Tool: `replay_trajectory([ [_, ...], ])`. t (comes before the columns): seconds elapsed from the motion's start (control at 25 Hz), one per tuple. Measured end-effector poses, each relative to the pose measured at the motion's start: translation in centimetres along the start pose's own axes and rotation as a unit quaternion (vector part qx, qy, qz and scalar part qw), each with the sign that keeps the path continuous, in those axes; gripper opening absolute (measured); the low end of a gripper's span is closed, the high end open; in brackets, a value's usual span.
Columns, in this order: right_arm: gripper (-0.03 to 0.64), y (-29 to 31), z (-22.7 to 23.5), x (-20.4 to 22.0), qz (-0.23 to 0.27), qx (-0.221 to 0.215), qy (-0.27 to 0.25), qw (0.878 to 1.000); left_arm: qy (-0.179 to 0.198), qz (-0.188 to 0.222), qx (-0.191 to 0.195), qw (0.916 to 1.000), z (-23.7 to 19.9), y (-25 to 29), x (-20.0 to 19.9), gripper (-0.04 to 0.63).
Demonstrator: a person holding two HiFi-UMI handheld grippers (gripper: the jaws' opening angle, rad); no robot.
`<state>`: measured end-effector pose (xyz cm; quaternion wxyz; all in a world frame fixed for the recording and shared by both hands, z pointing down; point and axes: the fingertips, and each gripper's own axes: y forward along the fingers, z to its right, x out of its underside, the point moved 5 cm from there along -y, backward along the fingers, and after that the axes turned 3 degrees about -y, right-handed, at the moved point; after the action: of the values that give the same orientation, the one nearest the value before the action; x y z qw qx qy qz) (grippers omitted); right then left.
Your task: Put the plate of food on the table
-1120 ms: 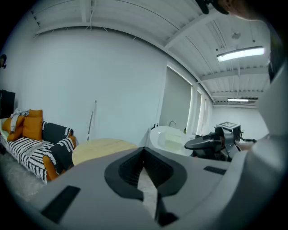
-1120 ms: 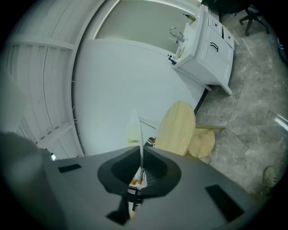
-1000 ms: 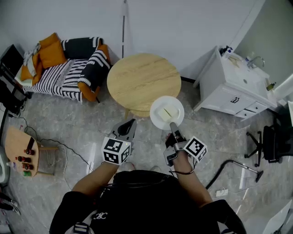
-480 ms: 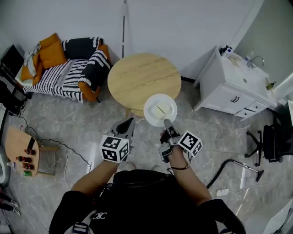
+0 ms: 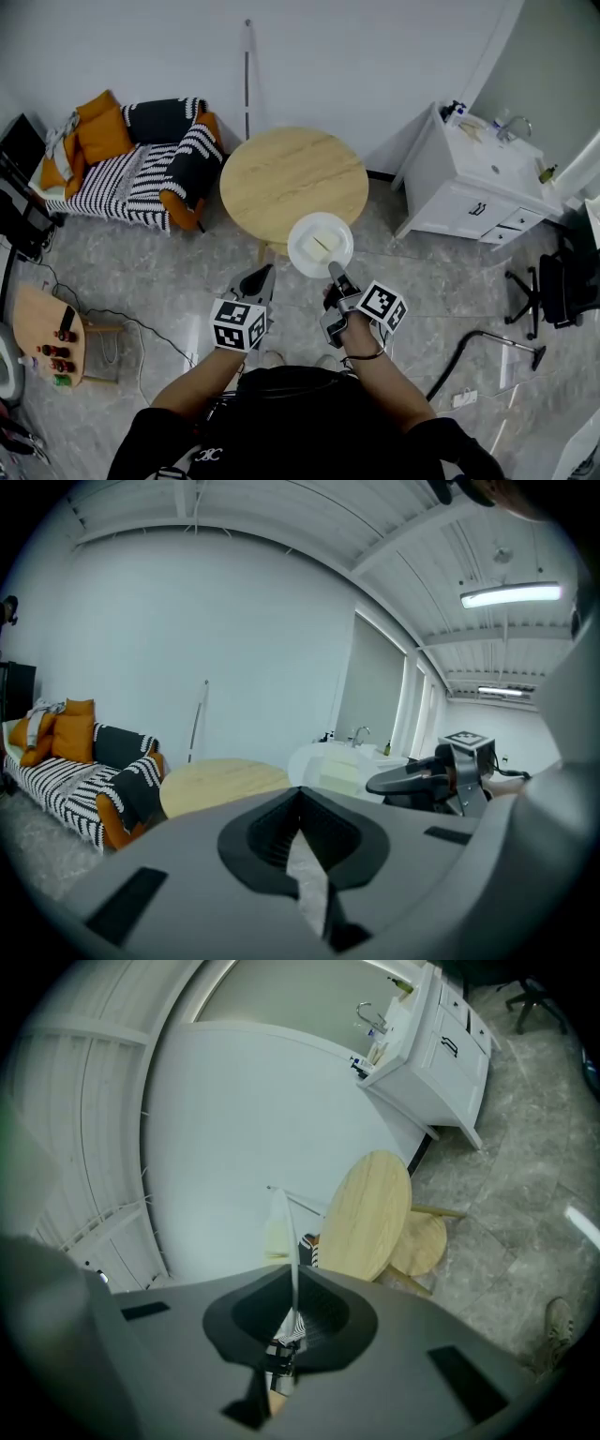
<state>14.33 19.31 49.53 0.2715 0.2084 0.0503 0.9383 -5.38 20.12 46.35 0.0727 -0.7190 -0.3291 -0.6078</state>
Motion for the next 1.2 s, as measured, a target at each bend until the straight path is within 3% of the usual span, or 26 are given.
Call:
replay_trajectory([
  [0.64,0.018,3.3,-1.9,3.4,0.040,0.002,0.011,0.999,0.018,-0.007,0.011,0.9997,-7.5,-0.8,-0.2,0.005],
  [1.2,0.017,3.1,-2.3,3.7,0.065,0.002,0.014,0.998,0.013,0.011,0.016,0.9997,-9.4,-2.1,-0.6,0.005],
])
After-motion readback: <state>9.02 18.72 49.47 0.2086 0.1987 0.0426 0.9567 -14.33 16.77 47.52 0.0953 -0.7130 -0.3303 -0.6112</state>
